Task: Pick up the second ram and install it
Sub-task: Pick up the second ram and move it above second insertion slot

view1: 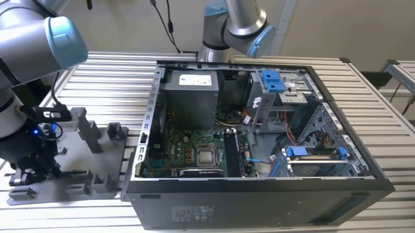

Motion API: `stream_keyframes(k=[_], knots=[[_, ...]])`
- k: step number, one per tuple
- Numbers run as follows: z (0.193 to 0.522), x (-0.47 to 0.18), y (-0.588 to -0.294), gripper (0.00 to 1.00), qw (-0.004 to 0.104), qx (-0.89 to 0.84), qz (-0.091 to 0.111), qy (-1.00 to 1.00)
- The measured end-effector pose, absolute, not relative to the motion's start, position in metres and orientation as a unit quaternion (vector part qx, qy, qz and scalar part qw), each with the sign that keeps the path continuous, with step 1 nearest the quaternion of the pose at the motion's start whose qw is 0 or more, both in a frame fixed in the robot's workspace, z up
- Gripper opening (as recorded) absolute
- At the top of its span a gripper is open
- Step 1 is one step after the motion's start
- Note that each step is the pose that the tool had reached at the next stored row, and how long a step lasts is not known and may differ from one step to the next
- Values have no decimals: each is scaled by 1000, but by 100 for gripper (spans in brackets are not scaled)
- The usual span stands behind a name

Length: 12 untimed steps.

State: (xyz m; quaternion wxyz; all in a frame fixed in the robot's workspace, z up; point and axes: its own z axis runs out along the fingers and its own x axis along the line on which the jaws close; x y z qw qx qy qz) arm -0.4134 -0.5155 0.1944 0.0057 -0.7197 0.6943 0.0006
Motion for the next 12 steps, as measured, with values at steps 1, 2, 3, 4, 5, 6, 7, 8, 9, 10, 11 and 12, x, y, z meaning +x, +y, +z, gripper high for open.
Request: stream_keyframes(k=[1,2,3,4,5,6,7,8,9,10,11,12], knots=[[196,-413,-515,14,6,-720,1,694],[198,-413,-515,14,6,-720,1,694],[199,-413,-515,14,6,-720,1,694],[201,-413,-515,14,6,-720,1,694],[203,-413,-515,14,6,-720,1,694],[204,-413,-515,14,6,-720,1,694],[205,-413,-515,14,6,-720,1,694],[206,-413,-515,14,6,-720,1,694],[207,-413,-515,14,6,-720,1,694],[208,-413,-515,14,6,-720,1,694],[210,-413,-515,14,6,-720,1,694],[212,-413,-515,14,6,-720,1,694]])
